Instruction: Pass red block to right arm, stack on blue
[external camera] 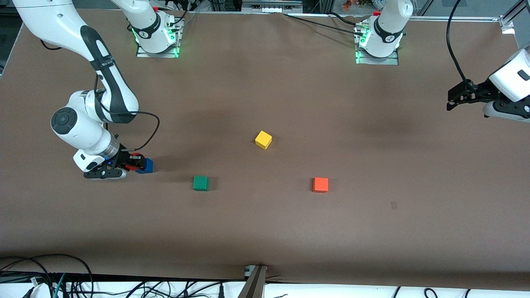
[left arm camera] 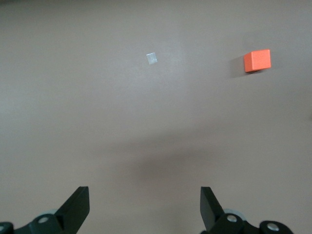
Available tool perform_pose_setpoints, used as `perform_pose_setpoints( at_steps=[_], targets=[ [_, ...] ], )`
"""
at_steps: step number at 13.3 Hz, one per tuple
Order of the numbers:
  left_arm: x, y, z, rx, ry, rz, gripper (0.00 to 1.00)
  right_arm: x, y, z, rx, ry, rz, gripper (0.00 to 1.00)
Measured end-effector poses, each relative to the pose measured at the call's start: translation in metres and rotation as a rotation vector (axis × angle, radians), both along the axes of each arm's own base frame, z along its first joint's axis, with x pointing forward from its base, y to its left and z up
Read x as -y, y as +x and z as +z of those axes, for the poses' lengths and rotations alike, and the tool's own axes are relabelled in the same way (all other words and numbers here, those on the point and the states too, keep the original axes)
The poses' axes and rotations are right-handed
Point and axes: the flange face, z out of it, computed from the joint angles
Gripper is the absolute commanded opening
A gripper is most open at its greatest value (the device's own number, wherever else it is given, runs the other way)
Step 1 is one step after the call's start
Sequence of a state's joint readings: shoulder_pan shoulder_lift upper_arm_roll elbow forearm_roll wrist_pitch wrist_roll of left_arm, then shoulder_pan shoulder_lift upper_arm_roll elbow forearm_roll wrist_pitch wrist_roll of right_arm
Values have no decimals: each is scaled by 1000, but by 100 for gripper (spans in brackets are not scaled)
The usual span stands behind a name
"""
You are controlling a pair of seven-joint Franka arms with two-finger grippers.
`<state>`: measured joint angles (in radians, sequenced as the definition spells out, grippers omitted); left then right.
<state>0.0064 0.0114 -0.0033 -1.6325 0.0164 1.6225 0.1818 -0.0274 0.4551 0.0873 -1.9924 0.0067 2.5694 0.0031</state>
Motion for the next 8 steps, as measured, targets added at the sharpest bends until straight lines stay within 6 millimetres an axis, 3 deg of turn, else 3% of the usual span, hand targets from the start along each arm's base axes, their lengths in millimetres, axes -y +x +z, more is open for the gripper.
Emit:
perform_pose_setpoints(
  at_steps=[8],
  targets=[
    [4, 0, 3, 8, 1, 76, 100, -3, 1, -5, -3, -14, 20, 0]
  ],
)
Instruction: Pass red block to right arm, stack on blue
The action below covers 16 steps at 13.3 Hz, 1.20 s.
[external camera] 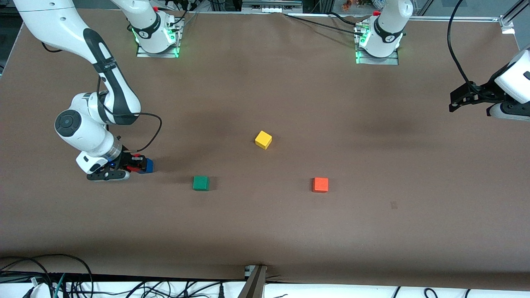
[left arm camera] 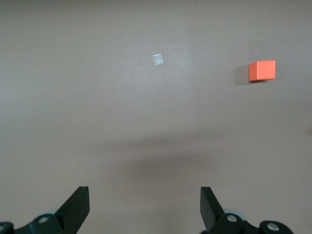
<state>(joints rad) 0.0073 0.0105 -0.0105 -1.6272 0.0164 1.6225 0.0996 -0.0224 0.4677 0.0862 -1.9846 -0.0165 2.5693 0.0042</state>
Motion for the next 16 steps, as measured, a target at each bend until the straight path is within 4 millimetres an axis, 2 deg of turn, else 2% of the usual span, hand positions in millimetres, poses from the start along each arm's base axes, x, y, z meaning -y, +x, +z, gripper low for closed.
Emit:
perform_pose_setpoints(
  at_steps=[4, 6, 7, 8, 9, 16],
  targets=[
    [5, -1, 2, 5, 0, 8, 100, 0, 0, 0, -1, 0, 0, 0],
    [5, -1, 3, 6, 1, 39, 100, 0, 0, -1, -2, 0, 0, 18],
    [5, -1, 3, 6, 1, 53, 100, 0, 0, -1, -2, 0, 0, 33],
    [7, -1, 2, 6, 1, 63, 100, 0, 0, -1, -2, 0, 0, 58],
    [8, -1, 2, 6, 1, 64, 100, 0, 0, -1, -2, -1, 0, 100],
    [13, 0, 4, 11, 1, 67, 100, 0, 7, 3, 10, 0, 0, 100]
  ],
)
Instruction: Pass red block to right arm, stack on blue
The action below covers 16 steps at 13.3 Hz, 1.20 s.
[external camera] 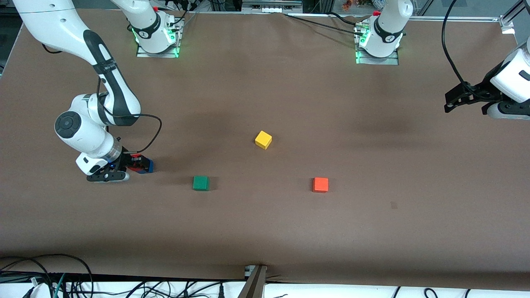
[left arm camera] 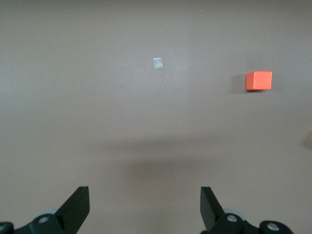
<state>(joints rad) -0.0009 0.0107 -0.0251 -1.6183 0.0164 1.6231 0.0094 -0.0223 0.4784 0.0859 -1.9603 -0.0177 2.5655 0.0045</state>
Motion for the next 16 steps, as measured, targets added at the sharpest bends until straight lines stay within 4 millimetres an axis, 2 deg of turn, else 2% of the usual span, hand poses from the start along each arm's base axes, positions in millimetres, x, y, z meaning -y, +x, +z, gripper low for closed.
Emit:
perform_pose_setpoints(
  at_steps=[3, 6, 10, 12, 16],
  targets=[
    [-1, 0, 0, 0, 0, 3, 100, 2, 14, 20, 16, -3, -2, 100],
    [-1, 0, 0, -1, 0, 4, 100, 5, 34, 59, -9, -17, 0, 100],
    [-1, 0, 0, 0, 0, 4, 100, 7, 47, 118, -12, -24, -3, 100],
    [0, 0, 0, 0, 0, 1, 100, 6, 38, 152, -54, -28, -21, 100],
    [1, 1, 0, 1, 0, -1, 100, 5, -2, 233, -140, -46, -70, 100]
  ],
)
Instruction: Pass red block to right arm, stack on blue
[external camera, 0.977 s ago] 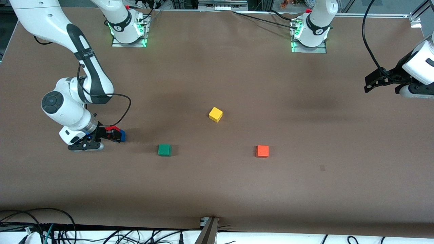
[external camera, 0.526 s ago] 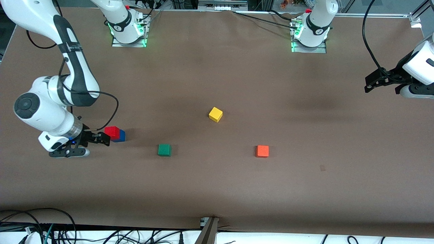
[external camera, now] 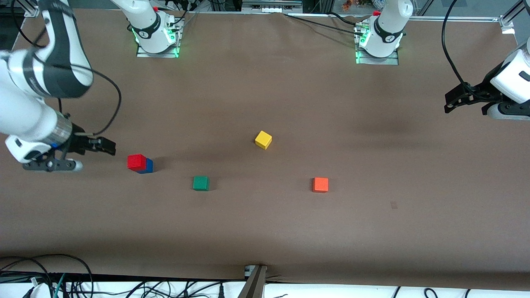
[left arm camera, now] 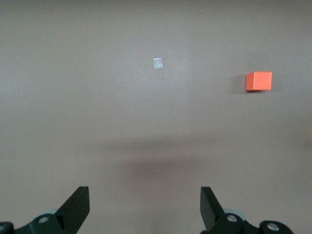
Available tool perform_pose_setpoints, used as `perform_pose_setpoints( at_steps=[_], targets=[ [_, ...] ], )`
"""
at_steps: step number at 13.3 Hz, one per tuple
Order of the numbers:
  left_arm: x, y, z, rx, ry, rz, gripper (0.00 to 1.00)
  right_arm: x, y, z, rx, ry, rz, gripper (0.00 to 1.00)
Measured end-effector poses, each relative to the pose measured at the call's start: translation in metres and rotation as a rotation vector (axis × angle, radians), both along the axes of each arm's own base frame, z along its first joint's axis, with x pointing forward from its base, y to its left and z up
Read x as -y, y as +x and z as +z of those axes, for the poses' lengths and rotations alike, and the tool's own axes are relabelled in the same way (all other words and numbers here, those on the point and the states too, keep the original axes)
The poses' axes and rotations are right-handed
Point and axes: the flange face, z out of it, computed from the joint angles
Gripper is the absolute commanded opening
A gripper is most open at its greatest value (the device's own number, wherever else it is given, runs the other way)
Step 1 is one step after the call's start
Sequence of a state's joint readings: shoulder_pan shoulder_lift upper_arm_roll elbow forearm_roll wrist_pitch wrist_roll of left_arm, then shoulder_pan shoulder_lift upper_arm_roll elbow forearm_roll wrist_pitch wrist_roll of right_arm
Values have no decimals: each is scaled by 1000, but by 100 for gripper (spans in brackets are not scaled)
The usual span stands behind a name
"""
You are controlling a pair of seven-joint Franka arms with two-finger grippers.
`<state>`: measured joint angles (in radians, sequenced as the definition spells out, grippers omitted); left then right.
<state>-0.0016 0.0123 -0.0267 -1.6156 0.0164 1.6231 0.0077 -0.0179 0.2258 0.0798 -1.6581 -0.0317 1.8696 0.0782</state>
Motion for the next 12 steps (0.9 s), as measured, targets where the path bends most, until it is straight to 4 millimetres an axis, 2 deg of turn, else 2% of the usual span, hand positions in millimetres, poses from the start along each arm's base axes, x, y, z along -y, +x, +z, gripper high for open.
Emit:
perform_pose_setpoints(
  at_steps=[4, 6, 9, 12],
  targets=[
    [-1, 0, 0, 0, 0, 1, 100, 1, -52, 83, -31, -16, -4, 100],
    [-1, 0, 0, 0, 0, 1, 100, 1, -79, 114, -50, -16, -5, 100],
    [-1, 1, 0, 0, 0, 1, 100, 0, -99, 133, -75, -5, 37, 100],
    [-1, 1, 0, 0, 0, 1, 100, -2, -100, 133, -79, 18, 41, 100]
  ],
)
